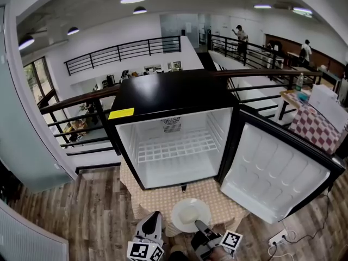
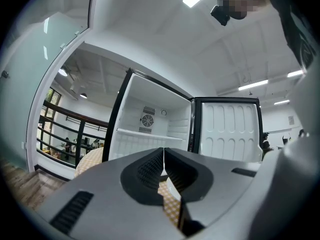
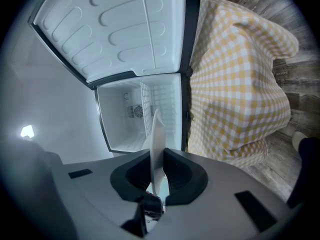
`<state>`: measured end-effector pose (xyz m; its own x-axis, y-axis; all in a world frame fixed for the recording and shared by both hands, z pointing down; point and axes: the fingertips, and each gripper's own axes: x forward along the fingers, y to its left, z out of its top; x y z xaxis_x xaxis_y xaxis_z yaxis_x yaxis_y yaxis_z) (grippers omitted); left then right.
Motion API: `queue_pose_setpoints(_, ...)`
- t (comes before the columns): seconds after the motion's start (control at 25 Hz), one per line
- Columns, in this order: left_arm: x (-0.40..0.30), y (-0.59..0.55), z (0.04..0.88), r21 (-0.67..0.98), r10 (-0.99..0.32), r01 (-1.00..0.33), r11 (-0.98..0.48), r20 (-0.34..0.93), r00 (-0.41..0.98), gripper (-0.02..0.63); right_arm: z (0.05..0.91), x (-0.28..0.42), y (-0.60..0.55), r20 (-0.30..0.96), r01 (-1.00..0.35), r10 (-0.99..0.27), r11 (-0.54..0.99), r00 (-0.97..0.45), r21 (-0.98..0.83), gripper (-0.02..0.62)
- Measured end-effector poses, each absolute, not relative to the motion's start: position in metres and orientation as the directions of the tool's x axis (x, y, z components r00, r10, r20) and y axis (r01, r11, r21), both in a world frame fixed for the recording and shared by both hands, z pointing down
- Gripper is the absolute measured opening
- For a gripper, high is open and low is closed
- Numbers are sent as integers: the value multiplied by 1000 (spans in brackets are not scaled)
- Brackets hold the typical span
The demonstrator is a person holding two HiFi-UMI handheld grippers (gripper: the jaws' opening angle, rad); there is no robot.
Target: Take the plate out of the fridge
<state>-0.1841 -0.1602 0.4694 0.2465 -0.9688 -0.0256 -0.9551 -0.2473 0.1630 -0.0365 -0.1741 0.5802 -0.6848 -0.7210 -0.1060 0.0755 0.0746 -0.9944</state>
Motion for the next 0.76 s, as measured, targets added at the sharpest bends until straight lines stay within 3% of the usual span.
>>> queue_pose_setpoints(0.76,-204,-205,477,170,-961,-947,-274,-4,277,14,589,-53,-202,-121,113,-741,62,-661,-992,51)
